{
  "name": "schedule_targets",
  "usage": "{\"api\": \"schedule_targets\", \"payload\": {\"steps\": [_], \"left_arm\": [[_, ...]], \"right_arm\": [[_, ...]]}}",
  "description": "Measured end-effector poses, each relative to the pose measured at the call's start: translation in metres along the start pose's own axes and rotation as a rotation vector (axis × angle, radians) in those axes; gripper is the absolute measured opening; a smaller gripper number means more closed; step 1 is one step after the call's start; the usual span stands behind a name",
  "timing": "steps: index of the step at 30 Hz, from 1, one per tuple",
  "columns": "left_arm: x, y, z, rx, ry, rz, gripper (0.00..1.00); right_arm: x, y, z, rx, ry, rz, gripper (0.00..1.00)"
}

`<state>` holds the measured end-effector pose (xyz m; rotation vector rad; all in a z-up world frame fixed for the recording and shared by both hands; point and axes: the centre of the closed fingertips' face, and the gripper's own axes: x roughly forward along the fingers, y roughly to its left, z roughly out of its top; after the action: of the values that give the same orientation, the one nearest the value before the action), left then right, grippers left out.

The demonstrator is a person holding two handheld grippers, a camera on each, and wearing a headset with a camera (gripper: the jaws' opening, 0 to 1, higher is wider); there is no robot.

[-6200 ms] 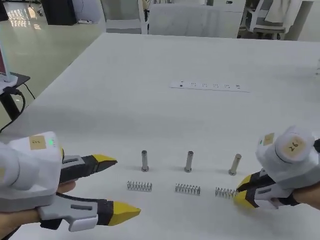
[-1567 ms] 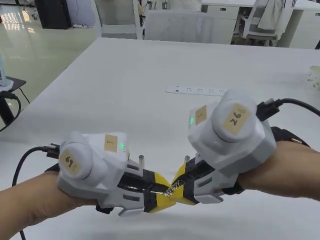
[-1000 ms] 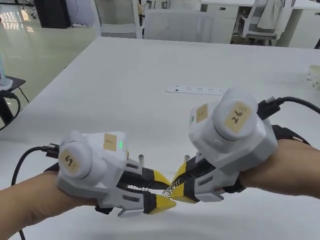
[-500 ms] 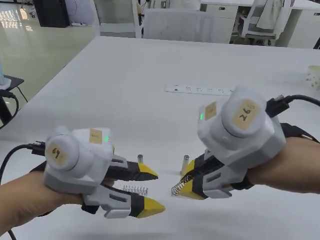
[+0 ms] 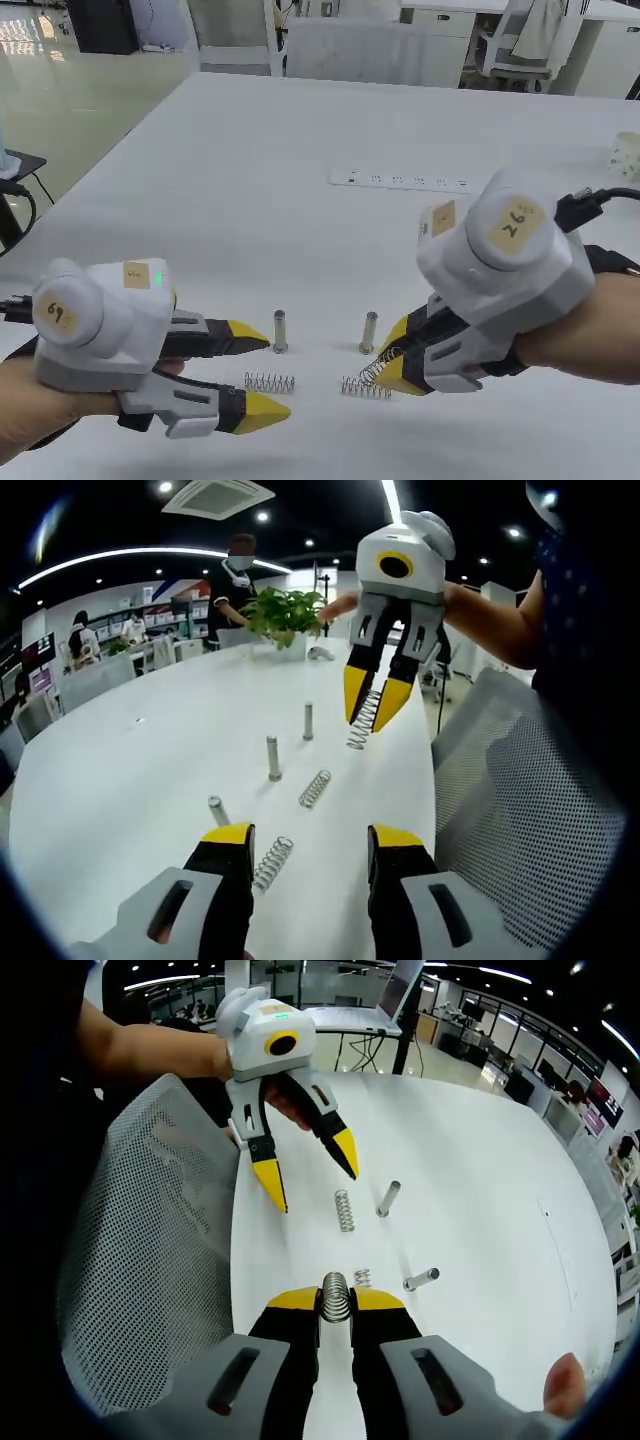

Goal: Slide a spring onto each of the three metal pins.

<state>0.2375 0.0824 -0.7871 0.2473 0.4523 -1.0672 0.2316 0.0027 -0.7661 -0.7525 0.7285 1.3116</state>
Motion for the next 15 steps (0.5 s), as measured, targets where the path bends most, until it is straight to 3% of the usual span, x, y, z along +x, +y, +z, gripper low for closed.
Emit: {"api": "schedule_targets", "payload": {"steps": [15], "left_arm": [[-0.018,0.01,-0.022,-0.072,-0.01,0.1,0.46]], "right_arm": [[-0.02,-0.019,-0.019,0.033,0.03,-0.047,0.09]]}}
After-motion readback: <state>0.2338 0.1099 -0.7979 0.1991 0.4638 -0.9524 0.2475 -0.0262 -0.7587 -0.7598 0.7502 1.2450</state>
